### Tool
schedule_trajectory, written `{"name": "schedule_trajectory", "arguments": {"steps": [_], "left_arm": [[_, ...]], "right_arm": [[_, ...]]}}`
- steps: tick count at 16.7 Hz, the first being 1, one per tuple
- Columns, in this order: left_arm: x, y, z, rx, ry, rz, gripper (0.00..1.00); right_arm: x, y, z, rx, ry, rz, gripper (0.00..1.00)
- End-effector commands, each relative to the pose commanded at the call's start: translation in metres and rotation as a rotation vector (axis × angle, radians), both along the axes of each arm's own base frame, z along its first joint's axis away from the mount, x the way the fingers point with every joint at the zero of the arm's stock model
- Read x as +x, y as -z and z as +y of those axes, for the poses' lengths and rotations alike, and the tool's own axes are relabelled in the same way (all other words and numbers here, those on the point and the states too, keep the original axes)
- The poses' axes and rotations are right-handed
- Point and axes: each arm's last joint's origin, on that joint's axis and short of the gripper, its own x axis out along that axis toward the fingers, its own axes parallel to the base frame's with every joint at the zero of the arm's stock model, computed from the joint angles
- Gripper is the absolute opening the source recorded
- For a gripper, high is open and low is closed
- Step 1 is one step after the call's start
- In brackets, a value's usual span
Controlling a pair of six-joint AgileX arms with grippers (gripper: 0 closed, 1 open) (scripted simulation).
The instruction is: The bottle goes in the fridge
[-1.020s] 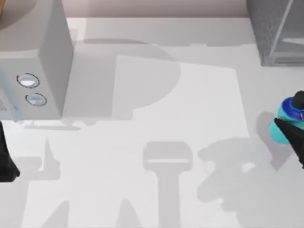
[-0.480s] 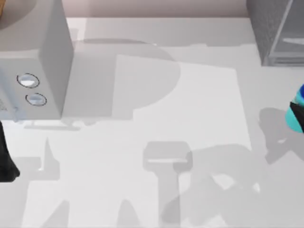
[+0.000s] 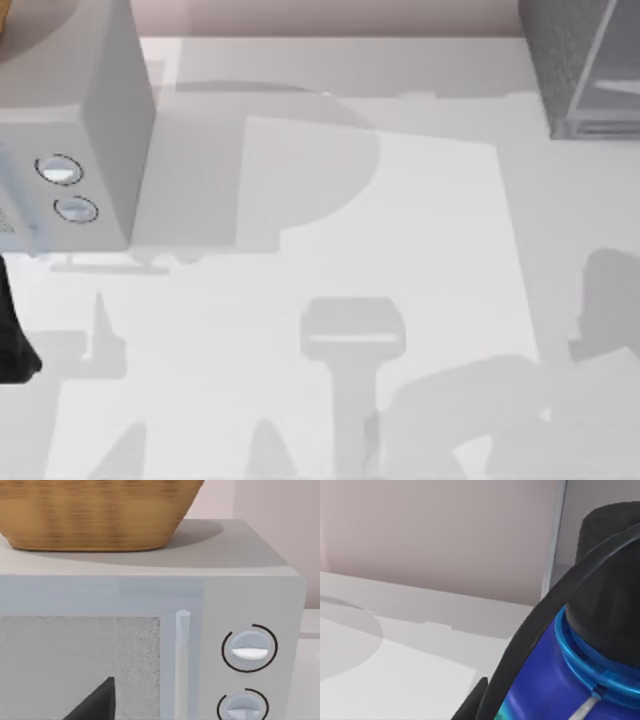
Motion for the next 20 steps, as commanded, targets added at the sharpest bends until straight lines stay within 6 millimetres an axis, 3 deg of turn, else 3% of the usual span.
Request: {"name": "schedule_trajectory", "arguments": {"steps": [6,15,17,20], "left_arm": [[0.000,0.000,0.000,0.000,0.000,0.000,1.00],[0.000,0.000,0.000,0.000,0.000,0.000,1.00],[0.000,0.000,0.000,0.000,0.000,0.000,1.00],[0.000,0.000,0.000,0.000,0.000,0.000,1.00]], "right_arm": [[-0.032,0.013,-0.001,0.052,0.194,-0.050,0.01],[-0.037,0.019,-0.001,0.067,0.239,-0.052,0.01],[-0.036,0.011,-0.001,0.070,0.235,-0.069,0.01],[-0.031,-0.017,-0.003,0.075,0.229,-0.120,0.01]]}}
